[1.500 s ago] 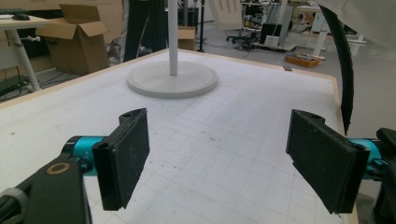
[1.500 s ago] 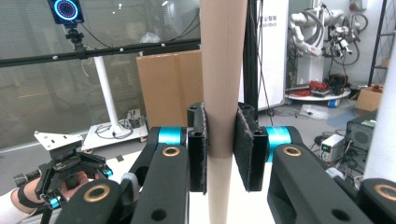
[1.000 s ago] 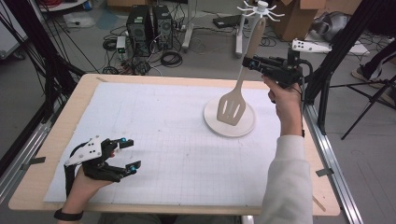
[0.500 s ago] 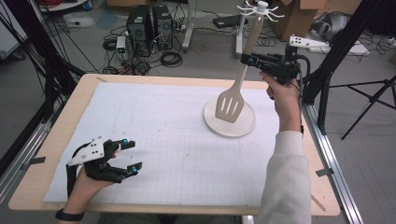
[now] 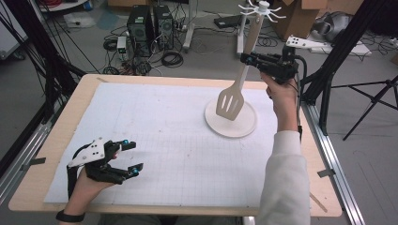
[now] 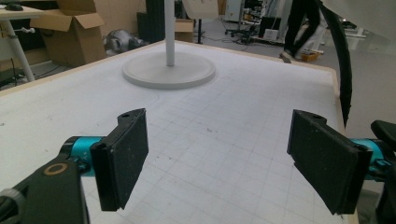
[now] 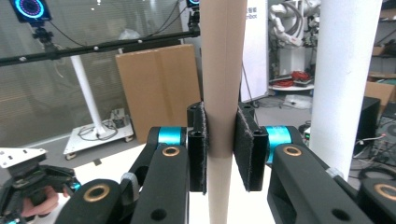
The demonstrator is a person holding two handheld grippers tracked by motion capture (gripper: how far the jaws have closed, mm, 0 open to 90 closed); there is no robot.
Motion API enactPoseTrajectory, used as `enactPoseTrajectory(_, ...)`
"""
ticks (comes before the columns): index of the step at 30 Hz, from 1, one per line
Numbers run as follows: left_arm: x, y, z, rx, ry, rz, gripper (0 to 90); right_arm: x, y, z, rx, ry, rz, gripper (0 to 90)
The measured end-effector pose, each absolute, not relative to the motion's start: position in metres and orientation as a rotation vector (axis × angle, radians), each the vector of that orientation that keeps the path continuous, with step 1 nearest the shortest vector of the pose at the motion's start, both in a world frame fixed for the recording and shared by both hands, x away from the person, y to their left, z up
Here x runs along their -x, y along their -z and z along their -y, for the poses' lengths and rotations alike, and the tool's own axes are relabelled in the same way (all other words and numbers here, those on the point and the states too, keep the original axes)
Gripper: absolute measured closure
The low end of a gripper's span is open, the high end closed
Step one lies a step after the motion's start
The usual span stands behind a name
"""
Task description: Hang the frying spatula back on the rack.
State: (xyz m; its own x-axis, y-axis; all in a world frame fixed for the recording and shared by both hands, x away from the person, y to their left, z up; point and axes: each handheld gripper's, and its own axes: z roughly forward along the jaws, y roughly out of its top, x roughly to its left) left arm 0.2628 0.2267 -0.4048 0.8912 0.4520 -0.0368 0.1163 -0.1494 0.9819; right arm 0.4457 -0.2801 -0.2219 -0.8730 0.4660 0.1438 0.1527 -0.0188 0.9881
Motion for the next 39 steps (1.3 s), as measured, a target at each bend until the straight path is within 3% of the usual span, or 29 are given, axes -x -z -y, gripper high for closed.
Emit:
enactPoseTrajectory(10, -0.263, 0.405, -0.226, -1.717, -0.311, -0.433, 21.0, -0.443, 0.225, 0.28, -0.694, -1.926, -1.973, 74.9)
enactPoseTrajectory(21, -0.264, 0.402, -0.227, -1.713, -0.307, -0.433, 20.7, -0.431, 0.234, 0.294, -0.792, -1.879, -1.913, 48.3)
enactPoseTrajectory(39, -0.276, 0.401, -0.233, -1.7, -0.301, -0.434, 19.8, -0.366, 0.288, 0.308, -0.689, -1.865, -1.961, 31.8)
